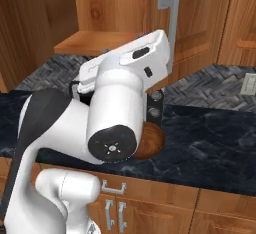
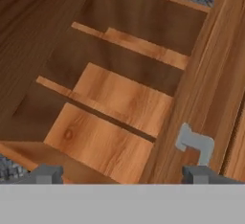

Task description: Open the cabinet. Pick the bowls from the counter and place them in the cabinet. Then close the cabinet.

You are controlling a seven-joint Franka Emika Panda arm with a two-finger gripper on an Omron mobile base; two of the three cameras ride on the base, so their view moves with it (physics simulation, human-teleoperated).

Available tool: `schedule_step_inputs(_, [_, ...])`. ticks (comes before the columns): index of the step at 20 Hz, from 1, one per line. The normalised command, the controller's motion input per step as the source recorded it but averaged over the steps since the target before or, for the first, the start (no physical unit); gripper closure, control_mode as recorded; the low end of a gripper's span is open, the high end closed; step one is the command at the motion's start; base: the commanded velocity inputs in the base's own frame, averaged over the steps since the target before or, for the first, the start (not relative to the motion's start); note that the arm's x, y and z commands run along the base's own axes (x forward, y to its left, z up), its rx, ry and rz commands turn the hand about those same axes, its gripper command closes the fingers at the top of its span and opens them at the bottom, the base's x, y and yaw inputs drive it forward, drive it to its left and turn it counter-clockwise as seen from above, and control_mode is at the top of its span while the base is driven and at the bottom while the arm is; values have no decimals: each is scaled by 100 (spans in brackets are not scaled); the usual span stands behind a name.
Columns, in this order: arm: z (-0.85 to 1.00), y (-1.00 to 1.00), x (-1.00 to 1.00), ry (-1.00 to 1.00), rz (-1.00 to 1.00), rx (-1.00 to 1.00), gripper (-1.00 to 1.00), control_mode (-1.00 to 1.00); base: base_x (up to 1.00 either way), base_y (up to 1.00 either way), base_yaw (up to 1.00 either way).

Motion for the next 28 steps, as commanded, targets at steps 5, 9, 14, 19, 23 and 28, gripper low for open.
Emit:
schedule_step_inputs(5, [0, 71, -2, 0, -8, -29, -100, -100, 0, 0, 0])
schedule_step_inputs(9, [-6, 11, 2, 3, -8, -23, -100, -100, 0, 0, 0])
schedule_step_inputs(14, [-13, 0, 6, 2, -7, -27, -100, -100, 0, 0, 0])
schedule_step_inputs(19, [-14, 9, 16, 2, -6, -34, -100, -100, 0, 0, 0])
schedule_step_inputs(23, [-11, 21, 22, 7, -5, -35, -100, -100, 0, 0, 0])
schedule_step_inputs(28, [-11, 22, 26, 15, -13, -31, -100, -100, 0, 0, 0])
